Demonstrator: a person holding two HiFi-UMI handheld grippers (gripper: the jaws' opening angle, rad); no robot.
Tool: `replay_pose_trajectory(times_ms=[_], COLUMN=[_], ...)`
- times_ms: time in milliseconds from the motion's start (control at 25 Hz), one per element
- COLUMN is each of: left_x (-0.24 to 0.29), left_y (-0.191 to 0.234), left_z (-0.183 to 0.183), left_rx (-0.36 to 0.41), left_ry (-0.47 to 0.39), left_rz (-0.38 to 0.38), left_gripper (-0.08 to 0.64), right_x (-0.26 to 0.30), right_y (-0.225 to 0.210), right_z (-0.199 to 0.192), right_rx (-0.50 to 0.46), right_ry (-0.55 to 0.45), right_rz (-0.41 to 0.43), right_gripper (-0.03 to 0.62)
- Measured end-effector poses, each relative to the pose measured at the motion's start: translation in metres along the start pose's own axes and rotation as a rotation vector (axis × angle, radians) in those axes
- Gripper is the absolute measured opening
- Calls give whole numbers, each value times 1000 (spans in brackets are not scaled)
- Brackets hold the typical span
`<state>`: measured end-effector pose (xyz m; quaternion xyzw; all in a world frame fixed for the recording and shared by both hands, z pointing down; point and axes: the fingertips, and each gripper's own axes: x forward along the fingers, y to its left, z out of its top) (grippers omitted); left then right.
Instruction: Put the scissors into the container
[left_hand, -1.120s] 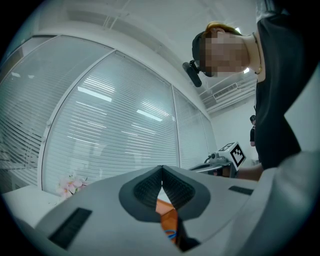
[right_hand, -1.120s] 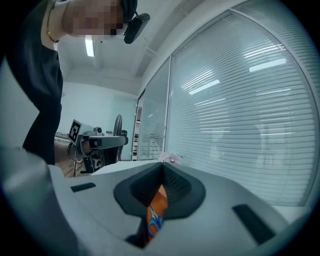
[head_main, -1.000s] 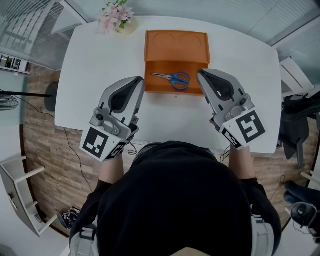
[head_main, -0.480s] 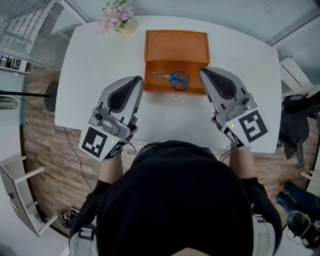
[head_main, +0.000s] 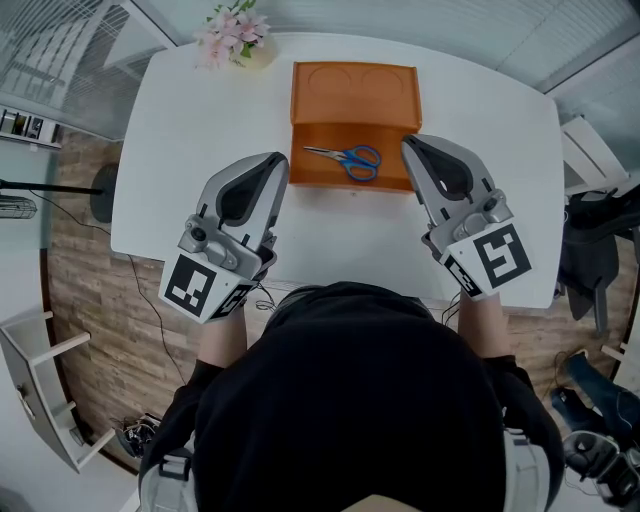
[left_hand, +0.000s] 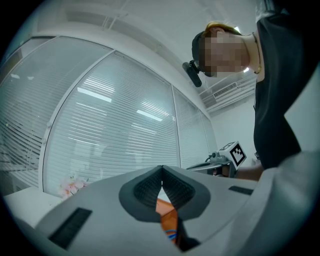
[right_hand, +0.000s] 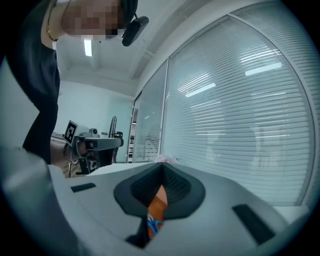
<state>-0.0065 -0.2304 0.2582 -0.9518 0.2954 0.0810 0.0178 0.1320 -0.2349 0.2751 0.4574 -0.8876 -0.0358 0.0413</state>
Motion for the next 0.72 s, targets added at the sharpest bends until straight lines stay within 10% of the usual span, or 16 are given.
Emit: replay_pose_trajectory(times_ms=[720], left_x=[-6], left_y=[2], left_z=[-4], left_rx=[-14], left_ry=[5], left_rz=[11], left_gripper=[12], right_x=[3], right_y=[8], right_z=[-3], right_rx=[13], right_ry=[34], right_rz=[23], right_gripper=[3])
